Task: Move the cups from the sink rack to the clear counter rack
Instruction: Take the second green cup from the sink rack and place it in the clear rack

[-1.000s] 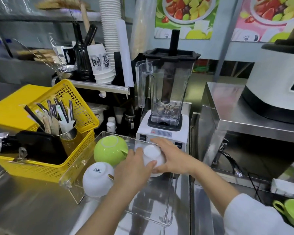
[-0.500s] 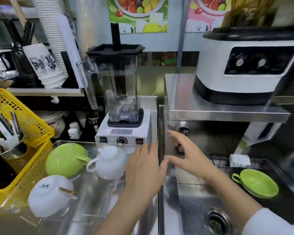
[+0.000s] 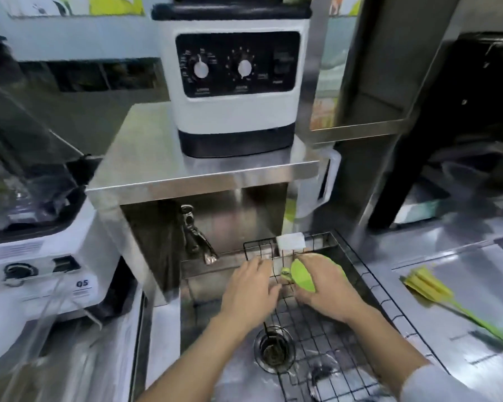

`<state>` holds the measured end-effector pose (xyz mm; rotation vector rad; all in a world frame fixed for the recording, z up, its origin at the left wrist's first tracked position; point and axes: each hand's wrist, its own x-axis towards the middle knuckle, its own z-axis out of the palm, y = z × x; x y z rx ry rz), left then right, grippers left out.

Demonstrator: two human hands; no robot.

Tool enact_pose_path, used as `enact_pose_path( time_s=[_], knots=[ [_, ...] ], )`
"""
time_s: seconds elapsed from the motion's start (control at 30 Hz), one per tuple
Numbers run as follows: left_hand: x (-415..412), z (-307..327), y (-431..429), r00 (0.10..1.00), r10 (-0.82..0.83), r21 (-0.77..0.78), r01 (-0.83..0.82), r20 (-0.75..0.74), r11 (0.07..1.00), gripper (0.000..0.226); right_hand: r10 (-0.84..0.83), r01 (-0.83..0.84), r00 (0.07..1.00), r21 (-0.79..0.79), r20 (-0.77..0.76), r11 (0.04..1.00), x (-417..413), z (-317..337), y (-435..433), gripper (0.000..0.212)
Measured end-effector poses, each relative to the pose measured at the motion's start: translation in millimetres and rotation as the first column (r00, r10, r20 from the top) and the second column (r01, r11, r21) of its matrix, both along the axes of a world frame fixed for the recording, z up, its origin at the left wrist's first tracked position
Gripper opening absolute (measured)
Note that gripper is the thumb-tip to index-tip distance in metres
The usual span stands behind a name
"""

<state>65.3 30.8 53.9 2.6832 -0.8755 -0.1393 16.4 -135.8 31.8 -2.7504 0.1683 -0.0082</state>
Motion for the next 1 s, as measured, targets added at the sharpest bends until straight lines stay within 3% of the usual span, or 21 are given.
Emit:
enact_pose_path(
  time_s=[0.2, 0.33, 0.47, 0.53, 0.63, 0.7, 0.77, 0.87, 0.93, 1.0],
  knots=[
    [5.9, -50.9, -69.5, 0.982, -0.186, 0.142, 0.182, 0.013, 0.973, 0.048, 0.062, -0.106, 0.969, -0.175, -0.24, 0.979, -12.2, -35.5, -49.5, 0.072],
    [4.1, -76.6, -93.0, 0.984, -0.18, 0.276, 0.178, -0.018, 0.945, 0.055, 0.099, -0.192, 0.942, -0.275, -0.319, 0.942, -12.8, -50.7, -64.0, 0.053],
    [1.9, -87.1, -98.5, 0.987, -0.162, 0.287, 0.158, -0.011, 0.945, 0.037, 0.13, -0.166, 0.984, -0.377, -0.119, 0.911, -9.3, -57.6, -69.6, 0.027],
    [4.8, -90.9, -98.2, 0.984, -0.177, 0.282, 0.168, 0.006, 0.945, 0.033, 0.151, -0.17, 0.985, -0.299, -0.086, 0.939, -8.5, -60.7, -70.6, 0.018],
    [11.7, -89.7, -93.5, 0.979, -0.205, 0.22, 0.197, 0.013, 0.955, 0.041, 0.098, -0.1, 0.995, -0.129, -0.024, 0.987, -8.0, -53.4, -73.8, 0.023],
    [15.3, -81.9, -86.8, 0.977, -0.212, 0.159, 0.213, -0.028, 0.964, 0.041, 0.039, -0.034, 0.998, 0.105, -0.045, 0.994, -7.6, -38.2, -77.1, 0.02],
    [14.9, -71.6, -76.8, 0.963, -0.219, -0.004, 0.221, -0.156, 0.975, 0.034, 0.053, -0.014, 0.993, 0.35, -0.102, 0.936, -7.8, -24.4, -79.9, 0.016],
    [5.4, -50.3, -62.9, 0.915, -0.254, -0.347, 0.138, -0.314, 0.927, 0.023, 0.094, -0.058, 0.994, 0.469, -0.054, 0.882, -7.3, 1.8, -77.8, 0.018],
    [-3.6, -31.6, -55.0, 0.871, -0.247, -0.533, -0.021, -0.425, 0.846, 0.018, 0.114, -0.097, 0.994, 0.542, 0.002, 0.835, -7.1, 24.9, -70.1, 0.01],
    [-10.6, -10.2, -44.3, 0.84, -0.246, -0.657, -0.163, -0.484, 0.736, 0.014, 0.116, -0.135, 0.991, 0.68, 0.073, 0.721, -7.3, 50.2, -58.6, 0.012]
  ],
)
